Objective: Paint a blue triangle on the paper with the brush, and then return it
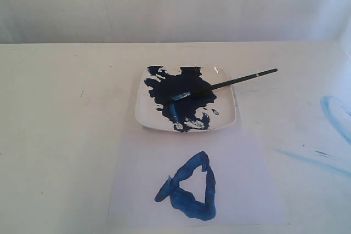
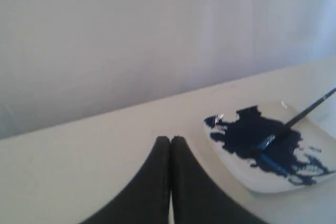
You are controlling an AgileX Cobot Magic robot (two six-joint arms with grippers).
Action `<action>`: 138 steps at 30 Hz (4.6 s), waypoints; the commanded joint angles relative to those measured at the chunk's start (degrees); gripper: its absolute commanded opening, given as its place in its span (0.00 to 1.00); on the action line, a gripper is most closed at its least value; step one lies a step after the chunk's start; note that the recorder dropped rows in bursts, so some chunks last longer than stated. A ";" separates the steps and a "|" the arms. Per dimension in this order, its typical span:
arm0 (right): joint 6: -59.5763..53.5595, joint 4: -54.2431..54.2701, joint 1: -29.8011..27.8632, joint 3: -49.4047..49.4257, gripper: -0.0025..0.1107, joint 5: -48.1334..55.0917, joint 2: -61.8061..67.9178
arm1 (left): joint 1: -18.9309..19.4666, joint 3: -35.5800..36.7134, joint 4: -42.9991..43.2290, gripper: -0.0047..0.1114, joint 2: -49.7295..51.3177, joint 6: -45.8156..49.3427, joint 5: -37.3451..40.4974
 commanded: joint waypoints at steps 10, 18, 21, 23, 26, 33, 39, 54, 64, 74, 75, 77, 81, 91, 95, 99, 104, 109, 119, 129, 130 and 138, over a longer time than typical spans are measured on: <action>-0.21 0.04 0.15 0.13 0.02 -0.72 -0.37 | 0.24 12.43 31.98 0.04 -7.57 -33.75 4.85; -0.21 0.04 0.15 0.13 0.02 -0.72 -0.37 | 0.24 22.48 29.72 0.04 -14.17 -33.40 6.22; -0.21 0.04 0.15 0.13 0.02 -0.72 -0.37 | 0.24 25.63 29.60 0.04 -16.34 -32.70 6.21; -0.21 0.04 0.15 0.13 0.02 -0.72 -0.37 | 0.24 27.53 27.30 0.04 -17.47 -29.61 6.05; -0.21 0.04 0.15 0.13 0.02 -0.72 -0.37 | 0.24 29.65 22.41 0.04 -18.36 -21.78 5.83; -0.21 0.04 0.15 0.13 0.02 -0.72 -0.37 | 0.24 30.40 22.43 0.04 -20.34 -20.09 9.02; -0.21 0.04 0.15 0.13 0.02 -0.72 -0.37 | 0.24 30.40 22.73 0.04 -20.34 -18.02 11.59; -0.21 0.04 0.15 0.13 0.02 -0.72 -0.37 | 0.81 30.40 23.49 0.04 -25.32 -18.35 14.73; -0.21 0.04 0.15 0.13 0.02 -0.72 -0.37 | 8.92 30.40 23.06 0.04 -29.71 -22.49 18.95; -0.21 0.04 0.15 0.13 0.02 -0.72 -0.37 | 12.69 30.40 23.06 0.04 -29.71 -22.35 18.85; -0.21 0.04 0.15 0.13 0.02 -0.72 -0.37 | 12.69 30.40 23.06 0.04 -29.71 -22.35 18.85; -0.21 0.04 0.15 0.13 0.02 -0.72 -0.37 | 12.69 30.40 23.06 0.04 -29.71 -22.35 18.85; -0.21 0.04 0.15 0.13 0.02 -0.72 -0.37 | 12.69 30.40 23.06 0.04 -29.71 -22.35 18.85; -0.20 0.04 -5.07 0.13 0.02 -0.72 -0.37 | 12.69 30.40 23.06 0.04 -29.71 -22.35 18.85; -0.20 0.04 -7.41 0.13 0.02 -0.72 -0.37 | 12.69 30.40 23.06 0.04 -29.71 -22.35 18.85; 0.04 0.04 -9.53 0.13 0.02 -0.72 -0.37 | 12.69 30.40 23.06 0.04 -29.71 -22.35 18.85; 0.04 0.04 -9.80 0.13 0.02 -0.72 -0.37 | 13.07 30.40 23.06 0.04 -29.71 -22.35 18.85; 0.04 0.04 -7.29 0.13 0.02 -0.72 -0.37 | 17.31 30.40 23.06 0.04 -29.71 -22.35 18.85; 0.04 0.15 -5.51 0.13 0.02 -0.72 -0.37 | 17.31 30.40 23.06 0.04 -29.71 -22.35 18.85; 1.33 0.15 -5.52 0.13 0.02 -0.72 -0.37 | 17.31 30.40 23.06 0.04 -29.71 -22.35 18.85; 1.14 0.15 -5.52 0.13 0.02 -0.72 -0.37 | 17.31 30.40 23.06 0.04 -29.71 -22.35 18.85; 1.37 0.15 -5.52 0.13 0.02 -0.72 -0.37 | 17.31 30.40 23.06 0.04 -29.71 -22.35 18.85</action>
